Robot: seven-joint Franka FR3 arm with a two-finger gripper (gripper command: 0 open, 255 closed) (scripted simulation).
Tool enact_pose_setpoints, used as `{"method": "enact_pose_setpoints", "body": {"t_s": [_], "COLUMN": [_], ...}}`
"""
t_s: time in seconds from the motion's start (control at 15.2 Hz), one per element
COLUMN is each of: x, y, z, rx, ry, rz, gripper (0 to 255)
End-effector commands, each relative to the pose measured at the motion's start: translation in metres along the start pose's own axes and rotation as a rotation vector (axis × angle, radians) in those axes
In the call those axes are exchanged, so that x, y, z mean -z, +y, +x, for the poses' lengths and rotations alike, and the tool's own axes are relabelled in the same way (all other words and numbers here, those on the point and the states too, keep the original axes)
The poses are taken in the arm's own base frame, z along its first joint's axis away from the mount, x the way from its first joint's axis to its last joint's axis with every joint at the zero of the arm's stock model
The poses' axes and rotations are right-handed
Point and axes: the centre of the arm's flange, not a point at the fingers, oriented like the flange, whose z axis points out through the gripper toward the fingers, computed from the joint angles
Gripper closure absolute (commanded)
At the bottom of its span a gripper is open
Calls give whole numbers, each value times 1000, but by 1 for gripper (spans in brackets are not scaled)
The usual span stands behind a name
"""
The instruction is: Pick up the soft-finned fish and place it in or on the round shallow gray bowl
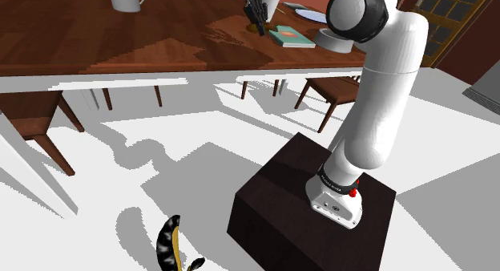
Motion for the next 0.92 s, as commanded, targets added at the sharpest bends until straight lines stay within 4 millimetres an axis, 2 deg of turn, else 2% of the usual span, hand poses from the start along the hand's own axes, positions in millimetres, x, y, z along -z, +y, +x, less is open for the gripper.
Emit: {"method": "enact_pose_setpoints", "body": {"t_s": [0.0, 0.73, 0.86], "x": [8, 54, 47], "y": [-2, -5, 17], "z": [-6, -39, -50], "rx": [0, 0, 0], "ry": [-1, -1, -1], "rz": [0, 0, 0], "gripper": [255, 255, 255]}}
